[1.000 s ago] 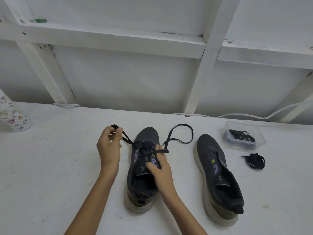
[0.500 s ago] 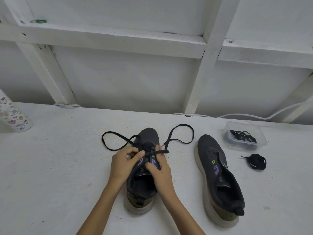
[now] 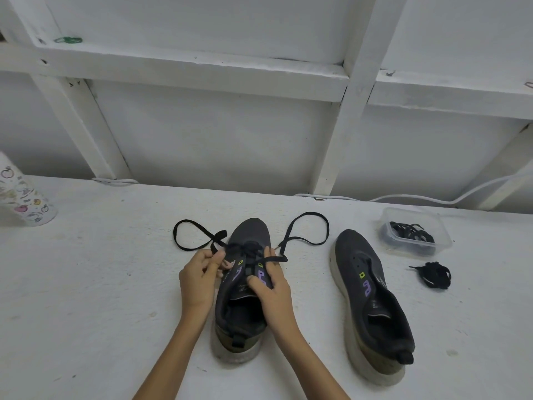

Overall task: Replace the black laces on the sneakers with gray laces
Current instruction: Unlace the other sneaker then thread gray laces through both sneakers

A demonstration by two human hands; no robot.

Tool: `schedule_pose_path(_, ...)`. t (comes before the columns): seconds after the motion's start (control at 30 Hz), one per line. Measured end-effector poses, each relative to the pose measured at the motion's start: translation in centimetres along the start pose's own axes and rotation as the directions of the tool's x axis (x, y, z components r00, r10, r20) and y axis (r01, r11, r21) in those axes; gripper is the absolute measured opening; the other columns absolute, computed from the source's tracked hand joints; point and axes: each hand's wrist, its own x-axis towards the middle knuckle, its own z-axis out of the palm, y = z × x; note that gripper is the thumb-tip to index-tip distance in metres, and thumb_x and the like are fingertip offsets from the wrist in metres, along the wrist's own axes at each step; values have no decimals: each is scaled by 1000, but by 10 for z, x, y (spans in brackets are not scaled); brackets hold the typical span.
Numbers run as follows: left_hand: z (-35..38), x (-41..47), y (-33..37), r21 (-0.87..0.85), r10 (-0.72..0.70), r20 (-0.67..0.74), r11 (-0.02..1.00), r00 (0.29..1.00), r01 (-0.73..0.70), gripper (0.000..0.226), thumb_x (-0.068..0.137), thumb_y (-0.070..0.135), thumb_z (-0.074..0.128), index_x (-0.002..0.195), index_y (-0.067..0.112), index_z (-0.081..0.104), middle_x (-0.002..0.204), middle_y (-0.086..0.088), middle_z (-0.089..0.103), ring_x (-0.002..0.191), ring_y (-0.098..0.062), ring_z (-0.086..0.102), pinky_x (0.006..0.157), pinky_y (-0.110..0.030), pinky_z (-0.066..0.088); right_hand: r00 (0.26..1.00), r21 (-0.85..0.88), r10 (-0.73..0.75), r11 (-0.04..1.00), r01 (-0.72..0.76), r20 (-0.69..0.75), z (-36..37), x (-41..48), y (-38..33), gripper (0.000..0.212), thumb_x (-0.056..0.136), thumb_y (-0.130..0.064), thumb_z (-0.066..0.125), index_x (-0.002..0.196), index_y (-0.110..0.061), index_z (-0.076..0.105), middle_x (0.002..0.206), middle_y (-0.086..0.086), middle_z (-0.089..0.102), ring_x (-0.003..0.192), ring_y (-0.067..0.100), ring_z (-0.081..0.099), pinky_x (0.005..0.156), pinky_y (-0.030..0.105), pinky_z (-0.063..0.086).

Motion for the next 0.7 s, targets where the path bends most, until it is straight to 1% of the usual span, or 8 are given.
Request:
schedule_pose_path(0.07,-3,-2,1,-62,-61,-21,996,998,60,18,87,24,69,78,8,66,66,1,71,64,-17,68,64,-19,56,1000,1,-10,1000,10,-7,-1,0,0,73,71,-47,61,141,-35,47,143,-13,48,129,5,47,109,33,43)
schedule_pose_path(0.13,-6,-2,2,-121,-130,-34,985,991,125,24,82,28,75,78,6,68,66,-3,72,64,-17,70,70,-28,58,999,5,-51,999,51,-12,-2,-3,-1,47,77,-45,61,124,-47,55,128,-18,57,118,-2,53,99,22,46)
schedule_pose_path(0.23,-10,-5,10,-168,-172,22,970,985,174,29,81,35,73,79,6,70,75,-4,74,73,-15,71,79,-32,57,989,1,-128,992,129,-72,-6,-4,-4,11,90,-39,58,98,-36,66,106,-10,63,102,3,59,90,24,47)
schedule_pose_path(0.33,-10,-18,18,-126,-164,191,974,968,190,26,80,35,73,101,19,70,100,7,73,97,-3,67,83,-17,52,980,0,-138,990,139,-146,-12,6,-1,14,96,-18,58,87,-19,69,96,-1,63,90,5,60,83,24,46)
schedule_pose_path(0.4,-6,-28,20,-61,-135,320,985,938,163,44,81,30,74,123,24,60,119,16,64,106,9,59,89,-11,47,969,-155,-182,975,157,-166,-17,16,-2,10,93,-21,62,89,-20,71,96,-8,63,92,4,60,80,23,45)
schedule_pose_path(0.47,-2,-34,18,19,-109,383,994,917,110,66,81,33,74,140,27,46,134,19,51,121,7,49,103,-16,38,961,-370,-241,912,176,-138,-20,25,-6,8,90,-28,64,89,-26,71,97,-14,61,93,1,57,73,21,41)
schedule_pose_path(0.57,-3,-33,20,26,-105,418,994,903,104,73,80,37,72,144,32,37,135,24,46,126,4,44,107,-19,35,946,-635,-318,745,204,-69,-22,36,-16,8,90,-31,62,88,-27,69,102,-16,57,95,2,51,67,26,41)
schedule_pose_path(0.7,-7,-30,20,60,-128,448,992,885,113,87,71,51,68,148,29,33,145,18,40,134,-2,39,112,-25,33,940,-757,-335,599,261,59,-20,43,-26,10,92,-25,54,89,-17,60,101,-7,54,83,14,53,62,30,38)
